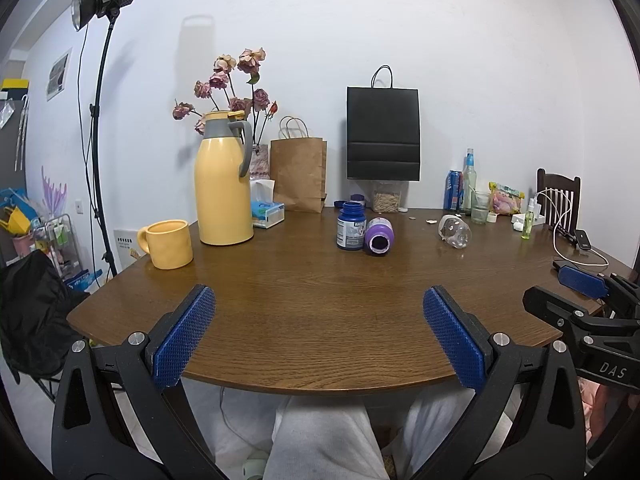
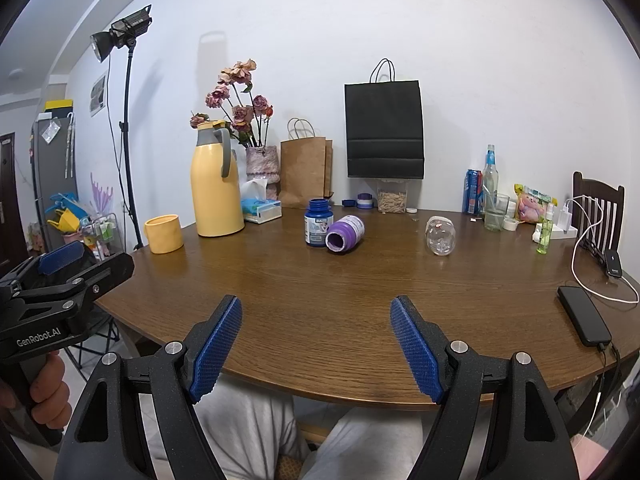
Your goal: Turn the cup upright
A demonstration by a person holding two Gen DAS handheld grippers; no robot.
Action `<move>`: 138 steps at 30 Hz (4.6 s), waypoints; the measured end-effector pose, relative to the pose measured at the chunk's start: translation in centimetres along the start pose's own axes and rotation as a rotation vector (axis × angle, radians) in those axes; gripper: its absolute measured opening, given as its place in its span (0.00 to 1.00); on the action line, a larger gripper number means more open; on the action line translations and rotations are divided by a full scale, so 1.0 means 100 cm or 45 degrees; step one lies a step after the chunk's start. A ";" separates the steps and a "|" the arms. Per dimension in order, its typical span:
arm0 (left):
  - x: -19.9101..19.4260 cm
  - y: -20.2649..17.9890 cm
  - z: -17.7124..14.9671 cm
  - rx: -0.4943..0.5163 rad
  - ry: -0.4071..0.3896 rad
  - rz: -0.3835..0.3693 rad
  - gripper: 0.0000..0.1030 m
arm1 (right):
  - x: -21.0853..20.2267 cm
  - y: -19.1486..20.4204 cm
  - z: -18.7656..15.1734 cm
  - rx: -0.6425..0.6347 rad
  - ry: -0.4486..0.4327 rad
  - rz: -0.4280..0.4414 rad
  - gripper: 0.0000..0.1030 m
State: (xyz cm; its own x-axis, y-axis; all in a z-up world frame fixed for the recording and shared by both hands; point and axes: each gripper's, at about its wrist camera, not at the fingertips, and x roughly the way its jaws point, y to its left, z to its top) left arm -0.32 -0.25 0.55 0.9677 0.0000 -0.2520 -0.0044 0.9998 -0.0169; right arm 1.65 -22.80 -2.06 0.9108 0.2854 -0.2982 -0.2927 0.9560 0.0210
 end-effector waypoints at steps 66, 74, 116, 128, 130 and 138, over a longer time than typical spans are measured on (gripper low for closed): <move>0.009 0.002 -0.011 0.017 0.031 0.002 1.00 | 0.006 0.003 0.000 -0.008 0.026 -0.010 0.79; 0.009 0.000 -0.012 0.020 0.036 0.000 1.00 | 0.007 0.004 -0.002 -0.009 0.024 -0.007 0.79; 0.202 0.027 0.030 -0.113 0.454 -0.089 1.00 | 0.205 -0.042 0.061 0.118 0.355 0.069 0.79; 0.316 0.030 0.051 -0.090 0.590 -0.099 1.00 | 0.373 -0.074 0.097 0.223 0.530 0.120 0.79; 0.332 0.029 0.056 -0.081 0.598 -0.123 1.00 | 0.392 -0.074 0.097 0.245 0.550 0.105 0.79; 0.355 0.023 0.061 -0.071 0.603 -0.179 0.99 | 0.413 -0.078 0.086 0.257 0.570 0.040 0.61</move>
State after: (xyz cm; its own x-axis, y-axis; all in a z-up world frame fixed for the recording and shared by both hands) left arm 35.54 2.18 -2.55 0.7391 -0.1559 -0.6553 0.0920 0.9871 -0.1311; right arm 44.10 -17.88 -6.30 0.6748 0.2994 -0.6746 -0.2155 0.9541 0.2079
